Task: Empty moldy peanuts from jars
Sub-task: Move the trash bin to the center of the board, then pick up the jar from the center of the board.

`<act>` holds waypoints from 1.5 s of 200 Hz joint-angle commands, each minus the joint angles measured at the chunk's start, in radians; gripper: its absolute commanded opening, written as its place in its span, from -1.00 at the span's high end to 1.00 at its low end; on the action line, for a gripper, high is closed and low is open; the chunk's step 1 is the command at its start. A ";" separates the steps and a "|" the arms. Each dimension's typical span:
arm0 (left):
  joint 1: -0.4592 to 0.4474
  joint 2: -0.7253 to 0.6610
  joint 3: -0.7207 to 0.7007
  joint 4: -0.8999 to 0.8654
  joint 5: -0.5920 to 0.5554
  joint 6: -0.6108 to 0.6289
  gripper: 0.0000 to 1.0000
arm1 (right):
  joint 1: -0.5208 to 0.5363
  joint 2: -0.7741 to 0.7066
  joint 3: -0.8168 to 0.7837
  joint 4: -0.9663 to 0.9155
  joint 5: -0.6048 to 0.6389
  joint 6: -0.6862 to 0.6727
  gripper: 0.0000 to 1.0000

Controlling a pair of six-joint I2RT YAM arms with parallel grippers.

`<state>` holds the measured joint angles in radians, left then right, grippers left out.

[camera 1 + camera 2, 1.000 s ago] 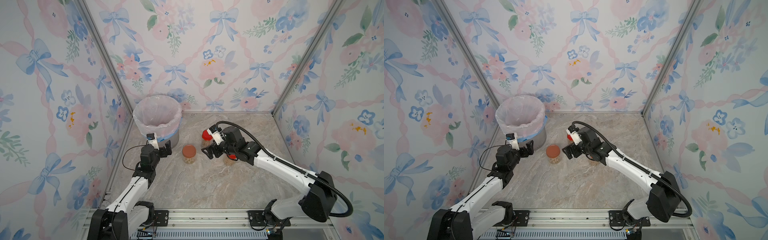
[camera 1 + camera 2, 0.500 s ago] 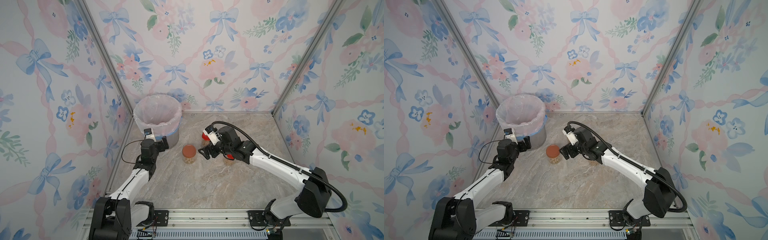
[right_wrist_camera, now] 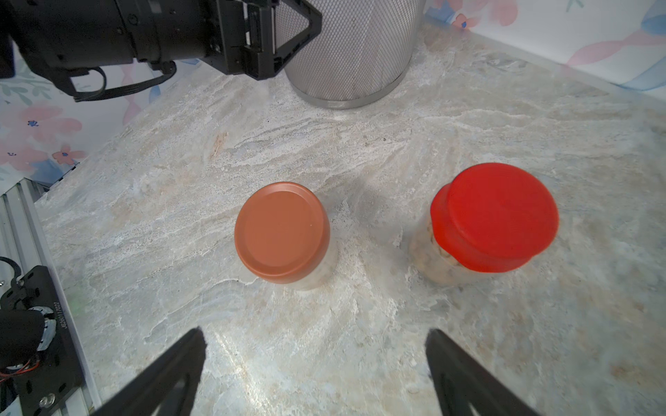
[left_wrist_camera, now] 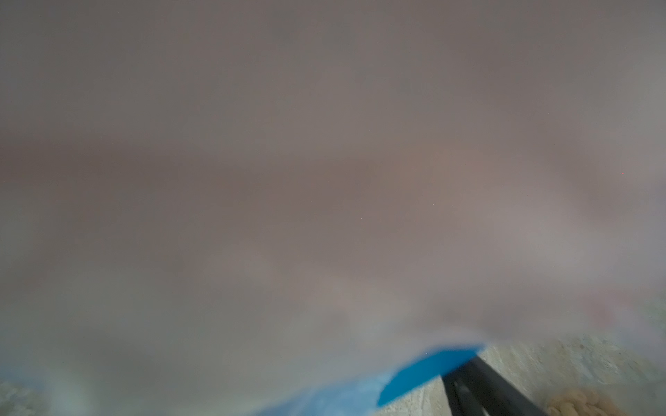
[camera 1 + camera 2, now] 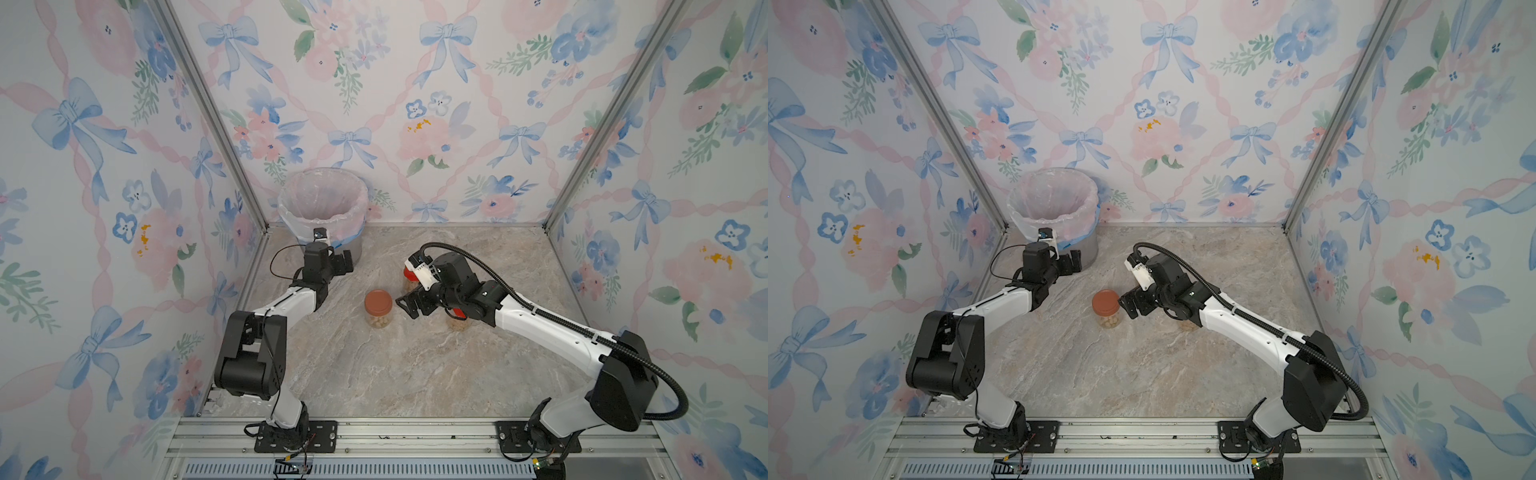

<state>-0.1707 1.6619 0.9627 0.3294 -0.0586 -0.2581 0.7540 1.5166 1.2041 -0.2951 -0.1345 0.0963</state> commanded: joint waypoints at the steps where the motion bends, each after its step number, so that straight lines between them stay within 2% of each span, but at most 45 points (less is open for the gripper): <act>1: -0.028 0.009 0.024 -0.036 -0.002 0.033 -0.96 | -0.015 0.017 0.022 0.004 0.011 0.000 -0.95; 53: -0.032 -0.124 -0.078 -0.040 -0.012 0.028 -0.96 | -0.036 0.056 0.046 -0.046 -0.021 0.013 -0.95; 90: -0.047 -0.268 -0.170 -0.043 0.000 -0.013 -0.96 | -0.041 0.028 0.050 -0.075 0.016 0.009 -0.95; 131: -0.164 -0.428 -0.255 -0.045 -0.075 -0.032 -0.96 | -0.078 -0.066 0.017 -0.136 0.074 0.022 -0.95; 156: -0.210 -0.526 -0.268 -0.043 -0.078 -0.029 -0.96 | -0.122 -0.143 -0.002 -0.212 0.163 0.050 -0.95; 176: -0.261 -0.576 -0.261 -0.043 -0.078 -0.006 -0.96 | -0.166 -0.210 -0.025 -0.273 0.161 0.079 -0.95; 204: -0.337 -0.595 -0.245 -0.044 -0.077 0.011 -0.96 | -0.198 -0.304 -0.075 -0.332 0.207 0.141 -0.95; 224: -0.412 -0.586 -0.241 -0.043 -0.136 0.017 -0.96 | -0.202 -0.374 -0.123 -0.345 0.217 0.176 -0.95; 254: -0.572 -0.536 -0.231 -0.030 -0.426 -0.011 -0.96 | -0.203 -0.455 -0.170 -0.375 0.253 0.217 -0.95; 267: -0.631 -0.499 -0.220 -0.026 -0.500 0.007 -0.96 | -0.206 -0.474 -0.188 -0.388 0.268 0.233 -0.95; 284: -0.659 -0.458 -0.208 -0.028 -0.482 0.011 -0.96 | -0.211 -0.492 -0.209 -0.403 0.269 0.250 -0.95; 300: -0.662 -0.455 -0.208 -0.024 -0.364 0.008 -0.96 | -0.207 -0.502 -0.220 -0.425 0.252 0.261 -0.95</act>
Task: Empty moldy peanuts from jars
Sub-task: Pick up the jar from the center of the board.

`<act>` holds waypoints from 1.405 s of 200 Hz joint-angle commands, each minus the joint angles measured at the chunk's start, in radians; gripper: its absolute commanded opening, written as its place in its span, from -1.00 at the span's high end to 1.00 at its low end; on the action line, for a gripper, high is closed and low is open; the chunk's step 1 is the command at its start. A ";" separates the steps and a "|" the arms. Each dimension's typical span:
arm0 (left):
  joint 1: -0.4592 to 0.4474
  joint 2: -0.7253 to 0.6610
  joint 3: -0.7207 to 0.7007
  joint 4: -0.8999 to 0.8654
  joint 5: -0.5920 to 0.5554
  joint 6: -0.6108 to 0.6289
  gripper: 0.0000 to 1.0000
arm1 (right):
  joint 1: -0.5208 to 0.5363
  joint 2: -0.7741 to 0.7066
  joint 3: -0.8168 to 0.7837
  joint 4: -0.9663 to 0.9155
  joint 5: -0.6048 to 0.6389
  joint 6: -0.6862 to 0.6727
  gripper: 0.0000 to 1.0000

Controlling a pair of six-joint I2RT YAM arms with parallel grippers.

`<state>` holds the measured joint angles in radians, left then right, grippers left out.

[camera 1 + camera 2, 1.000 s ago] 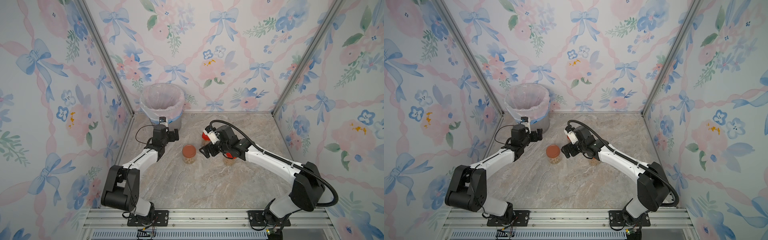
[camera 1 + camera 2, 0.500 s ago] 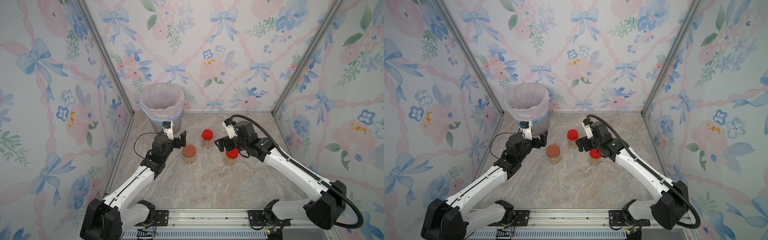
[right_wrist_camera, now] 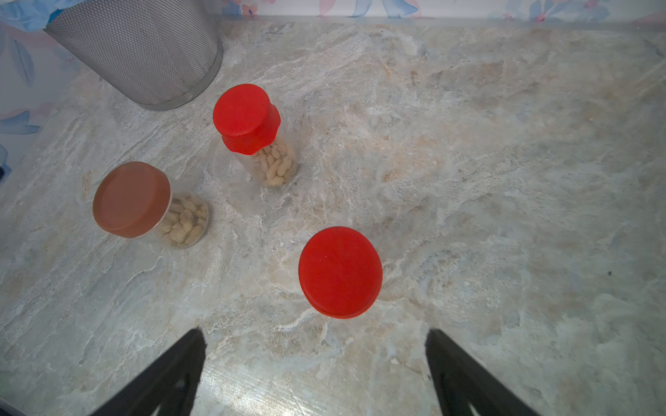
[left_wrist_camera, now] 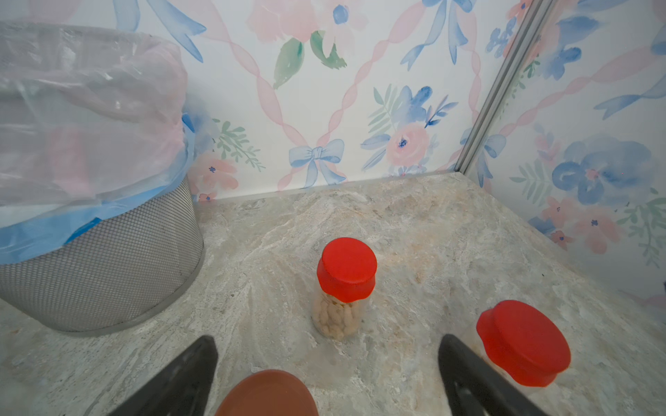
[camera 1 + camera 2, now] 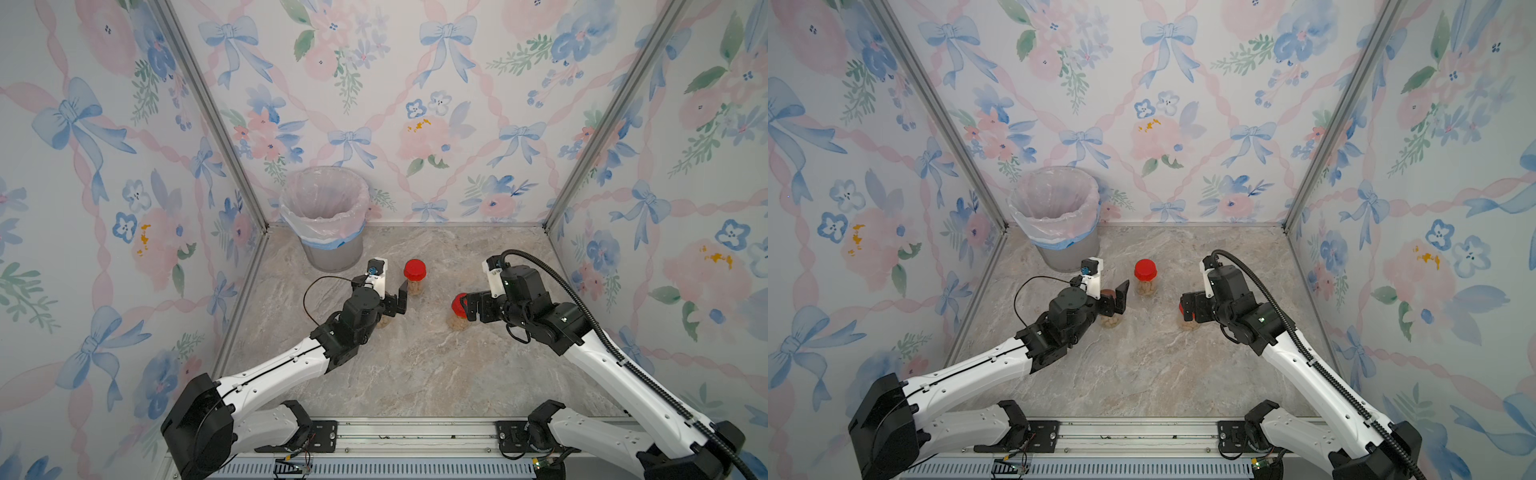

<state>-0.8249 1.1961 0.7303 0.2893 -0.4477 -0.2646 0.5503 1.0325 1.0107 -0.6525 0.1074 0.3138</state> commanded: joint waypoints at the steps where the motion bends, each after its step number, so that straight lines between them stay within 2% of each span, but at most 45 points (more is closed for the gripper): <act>1: -0.008 0.010 0.025 0.017 0.030 0.013 -0.96 | -0.002 -0.019 -0.027 -0.069 0.009 0.044 -0.95; 28: -0.006 -0.005 0.035 -0.004 0.122 0.013 -0.96 | 0.024 -0.067 -0.060 -0.084 0.047 0.066 -0.95; 77: -0.009 -0.072 -0.026 -0.002 0.038 0.002 -0.96 | 0.054 -0.142 -0.129 -0.075 0.088 0.124 -0.95; 97: -0.010 -0.105 -0.080 0.001 0.042 -0.011 -0.96 | 0.095 -0.144 -0.160 -0.051 0.133 0.143 -0.95; 117: -0.008 -0.124 -0.109 -0.001 -0.052 -0.085 -0.96 | 0.133 -0.141 -0.175 -0.027 0.205 0.184 -0.95; 157: -0.011 -0.166 -0.145 -0.004 -0.041 -0.079 -0.96 | 0.233 -0.107 -0.148 0.019 0.243 0.165 -0.95; 177: -0.011 -0.203 -0.165 -0.006 -0.063 -0.071 -0.96 | 0.276 -0.054 -0.109 0.020 0.241 0.158 -0.95; 204: -0.005 -0.286 -0.206 -0.043 -0.181 -0.115 -0.96 | 0.362 0.057 -0.063 0.086 0.212 0.131 -0.95; 241: 0.047 -0.382 -0.252 -0.089 -0.176 -0.155 -0.96 | 0.472 0.262 0.047 0.209 0.184 0.051 -0.95; 281: 0.138 -0.455 -0.300 -0.132 -0.179 -0.227 -0.96 | 0.479 0.494 0.154 0.344 0.131 0.016 -0.95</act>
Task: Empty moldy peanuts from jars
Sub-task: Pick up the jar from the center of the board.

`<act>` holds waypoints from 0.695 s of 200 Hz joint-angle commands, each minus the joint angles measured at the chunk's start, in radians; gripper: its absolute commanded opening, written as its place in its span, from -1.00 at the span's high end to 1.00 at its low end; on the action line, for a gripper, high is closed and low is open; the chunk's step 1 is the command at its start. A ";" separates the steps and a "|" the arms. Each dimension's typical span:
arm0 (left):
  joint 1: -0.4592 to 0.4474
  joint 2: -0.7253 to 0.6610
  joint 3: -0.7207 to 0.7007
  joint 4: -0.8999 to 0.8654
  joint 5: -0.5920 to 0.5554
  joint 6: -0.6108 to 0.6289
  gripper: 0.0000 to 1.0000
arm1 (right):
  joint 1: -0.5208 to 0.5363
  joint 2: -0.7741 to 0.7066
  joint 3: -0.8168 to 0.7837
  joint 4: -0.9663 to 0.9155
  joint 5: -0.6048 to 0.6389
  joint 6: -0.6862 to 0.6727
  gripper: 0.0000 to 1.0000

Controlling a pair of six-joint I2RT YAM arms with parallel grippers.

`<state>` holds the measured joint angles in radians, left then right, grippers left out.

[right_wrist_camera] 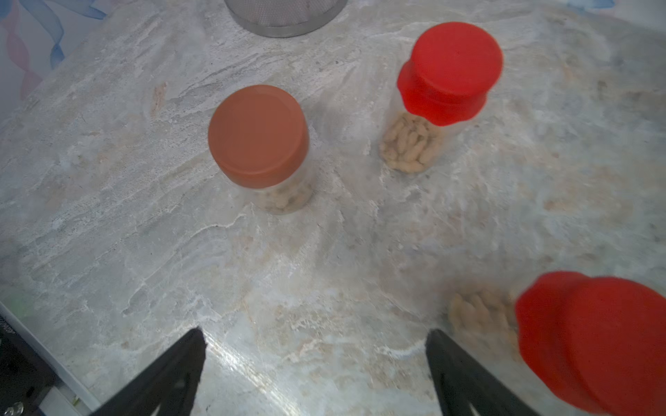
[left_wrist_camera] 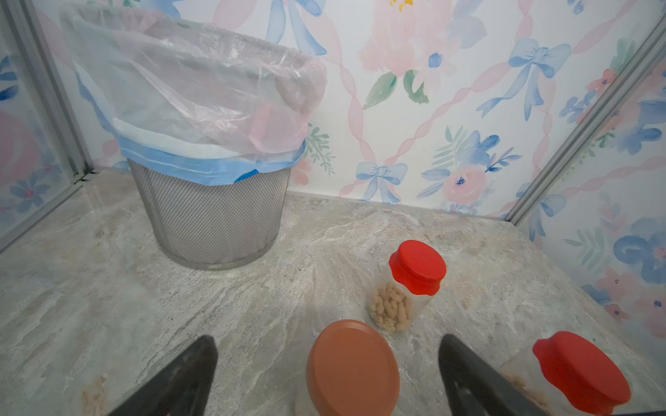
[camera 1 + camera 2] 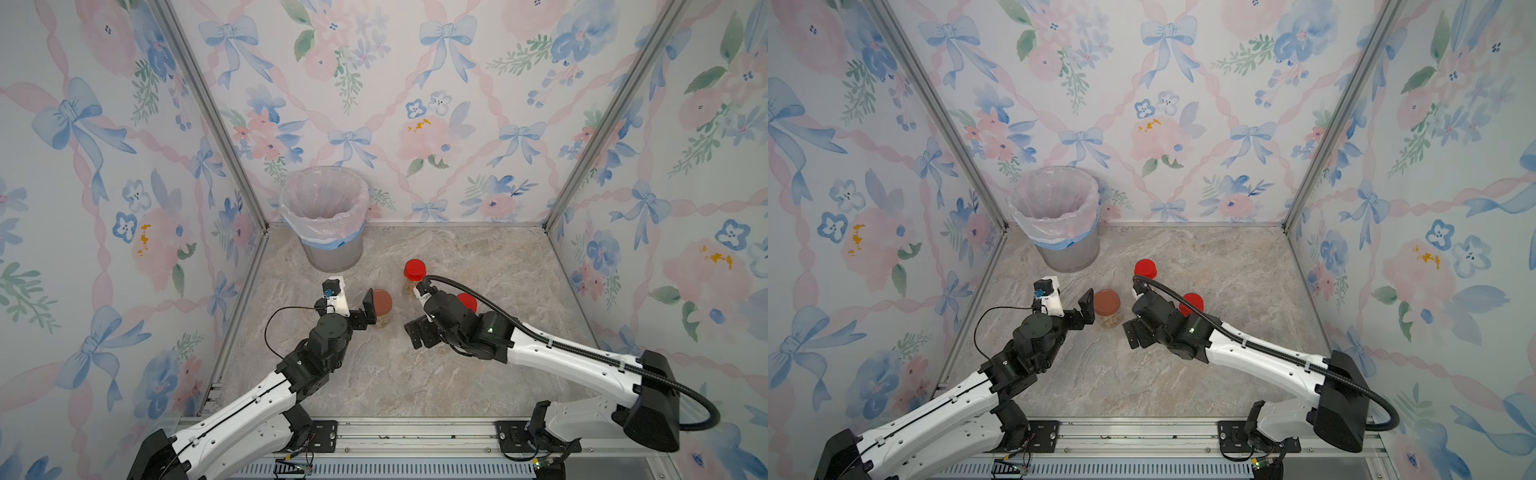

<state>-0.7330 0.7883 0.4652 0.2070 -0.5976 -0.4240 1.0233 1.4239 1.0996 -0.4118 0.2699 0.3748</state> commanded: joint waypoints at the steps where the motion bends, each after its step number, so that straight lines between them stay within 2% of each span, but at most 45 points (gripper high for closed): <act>1: 0.049 -0.049 -0.038 -0.051 -0.030 -0.070 -0.96 | 0.006 0.109 0.071 0.103 -0.033 -0.046 -0.95; 36: 0.134 -0.111 -0.072 -0.080 0.000 -0.104 -0.96 | 0.005 0.288 0.198 0.124 -0.072 -0.061 -0.95; 69: 0.166 -0.087 -0.075 -0.105 0.004 -0.122 -0.96 | -0.008 0.400 0.275 0.124 -0.099 -0.058 -0.95; 139: 0.196 -0.059 -0.079 -0.103 0.031 -0.136 -0.96 | -0.024 0.523 0.375 0.080 -0.035 -0.051 -0.95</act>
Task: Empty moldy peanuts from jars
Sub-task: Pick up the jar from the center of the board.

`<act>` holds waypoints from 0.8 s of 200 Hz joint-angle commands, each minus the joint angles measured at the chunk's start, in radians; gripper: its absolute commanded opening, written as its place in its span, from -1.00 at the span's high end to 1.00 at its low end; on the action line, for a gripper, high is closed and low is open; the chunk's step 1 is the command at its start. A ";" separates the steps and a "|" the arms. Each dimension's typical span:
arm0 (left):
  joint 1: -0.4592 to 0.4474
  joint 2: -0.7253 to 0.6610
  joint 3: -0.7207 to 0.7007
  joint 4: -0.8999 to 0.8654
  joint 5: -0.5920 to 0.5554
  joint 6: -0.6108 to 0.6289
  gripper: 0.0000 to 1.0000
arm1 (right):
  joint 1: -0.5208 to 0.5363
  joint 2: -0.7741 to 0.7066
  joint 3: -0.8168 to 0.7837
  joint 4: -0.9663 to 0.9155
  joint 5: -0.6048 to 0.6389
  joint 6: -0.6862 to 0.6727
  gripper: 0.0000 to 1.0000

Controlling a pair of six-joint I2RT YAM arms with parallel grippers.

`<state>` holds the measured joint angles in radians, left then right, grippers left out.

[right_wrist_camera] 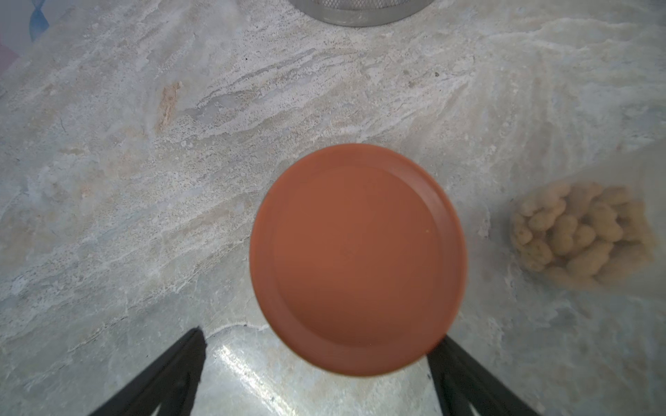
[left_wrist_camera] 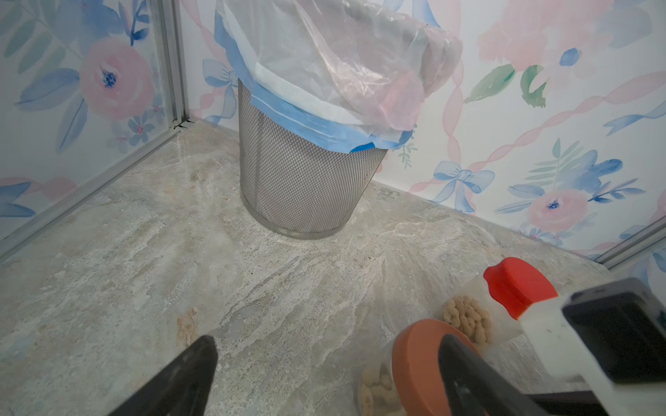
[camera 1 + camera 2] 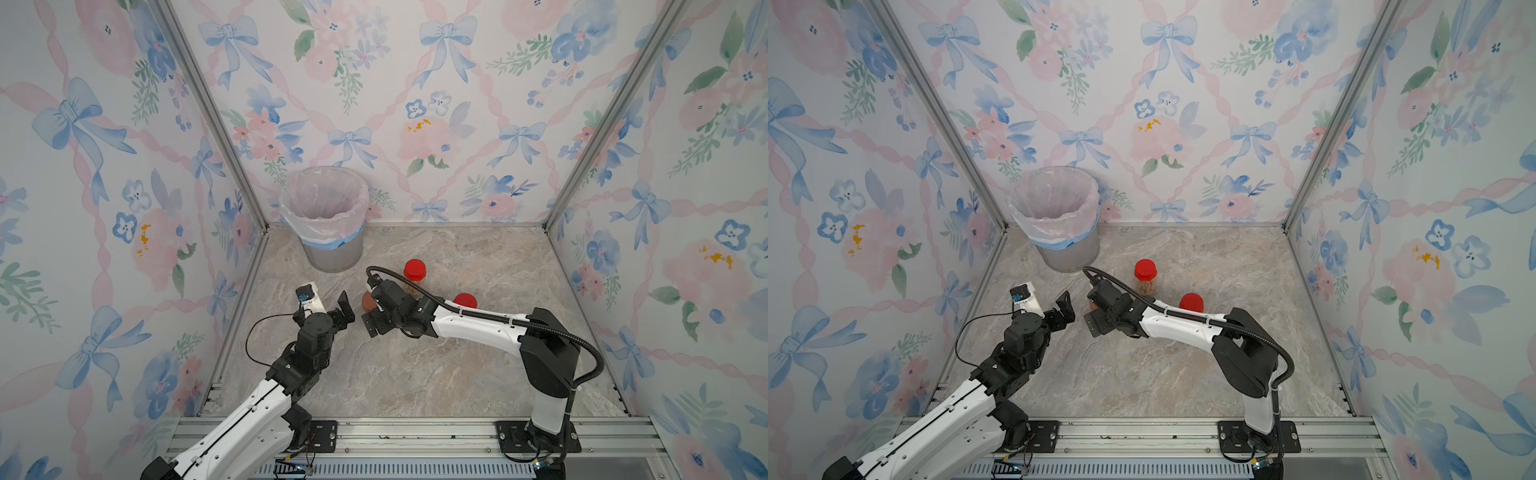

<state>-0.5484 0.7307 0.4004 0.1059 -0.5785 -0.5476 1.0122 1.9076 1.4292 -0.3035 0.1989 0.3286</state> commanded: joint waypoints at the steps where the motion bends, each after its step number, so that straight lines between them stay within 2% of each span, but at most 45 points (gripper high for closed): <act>1: 0.012 -0.003 -0.015 -0.002 0.012 -0.013 -0.96 | -0.012 0.040 0.046 -0.029 0.037 -0.004 -0.95; 44: 0.016 -0.038 -0.030 -0.002 0.011 -0.012 -0.96 | -0.020 0.081 0.072 -0.037 0.089 -0.006 -0.95; 160: 0.023 -0.030 -0.032 -0.002 0.027 -0.011 -0.96 | -0.045 0.143 0.102 0.058 0.034 0.006 -0.95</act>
<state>-0.5346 0.6994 0.3775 0.1059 -0.5591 -0.5480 0.9749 2.0178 1.4998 -0.2710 0.2390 0.3321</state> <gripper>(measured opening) 0.979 0.974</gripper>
